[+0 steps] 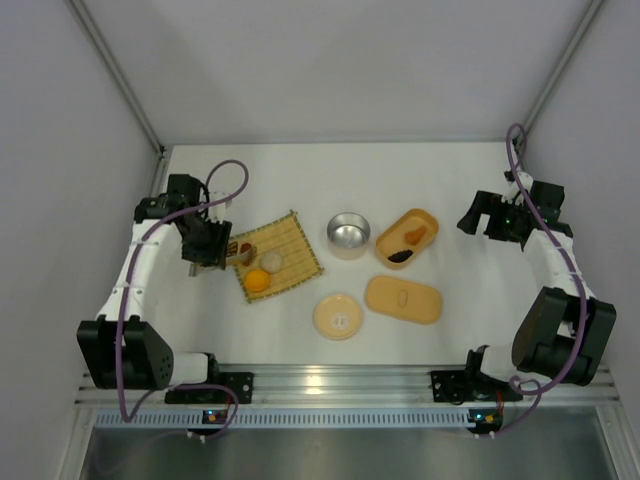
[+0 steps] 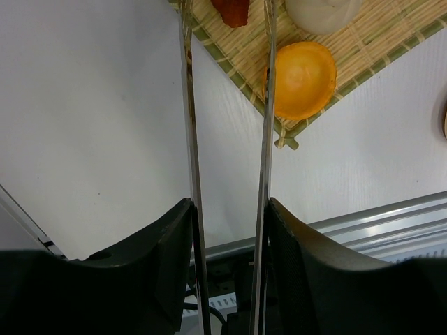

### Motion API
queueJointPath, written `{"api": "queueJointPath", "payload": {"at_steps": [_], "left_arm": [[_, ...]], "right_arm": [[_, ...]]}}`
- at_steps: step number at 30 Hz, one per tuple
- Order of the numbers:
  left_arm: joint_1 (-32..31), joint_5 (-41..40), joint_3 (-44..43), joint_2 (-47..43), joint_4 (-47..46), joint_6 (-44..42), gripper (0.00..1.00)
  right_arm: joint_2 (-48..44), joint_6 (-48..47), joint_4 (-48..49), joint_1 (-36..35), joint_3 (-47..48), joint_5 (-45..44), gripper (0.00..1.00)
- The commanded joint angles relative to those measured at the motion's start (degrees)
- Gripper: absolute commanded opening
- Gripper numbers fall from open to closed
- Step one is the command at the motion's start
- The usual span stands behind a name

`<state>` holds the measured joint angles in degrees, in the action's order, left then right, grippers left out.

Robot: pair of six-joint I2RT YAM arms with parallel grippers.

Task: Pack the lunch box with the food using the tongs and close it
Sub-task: Pick up the fake food from the plate.

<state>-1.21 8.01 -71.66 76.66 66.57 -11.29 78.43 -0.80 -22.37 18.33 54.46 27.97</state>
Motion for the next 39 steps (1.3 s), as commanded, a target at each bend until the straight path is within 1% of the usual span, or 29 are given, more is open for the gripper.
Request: {"api": "queueJointPath", "payload": {"at_steps": [1,8,19,24,25,31,35,39], "left_arm": [[-0.8,-0.5,-0.1,0.4,-0.6,-0.5,0.49],[-2.7,-0.5,0.1,1.6,-1.5,0.8,0.48],[-2.7,-2.7,0.6,2.4,-2.1,1.7,0.47],[-2.7,-2.4,0.9,2.4,-2.3,1.5,0.42],[-2.7,-2.1,0.6,2.4,-2.2,1.4,0.38],[-2.7,-0.3,-2.3,2.1,-0.8,0.7,0.29],[-2.7,1.1,-4.6,1.6,-0.6,0.9,0.26],[-2.8,2.0,-7.0,1.2,-0.6,0.8,0.26]], "right_arm": [[-1.2,0.4,1.0,0.9,2.5,1.0,0.99],[-1.0,0.4,1.0,0.9,2.6,0.9,0.99],[-1.1,0.4,0.9,0.9,2.6,0.8,1.00],[-1.3,0.4,1.0,0.9,2.5,0.6,1.00],[-1.3,0.3,0.9,1.0,2.5,0.7,0.99],[-1.4,0.4,0.9,0.9,2.6,0.7,0.99],[-1.5,0.4,0.9,0.9,2.6,0.7,0.99],[-1.7,0.4,0.9,0.9,2.5,0.7,0.99]]}}
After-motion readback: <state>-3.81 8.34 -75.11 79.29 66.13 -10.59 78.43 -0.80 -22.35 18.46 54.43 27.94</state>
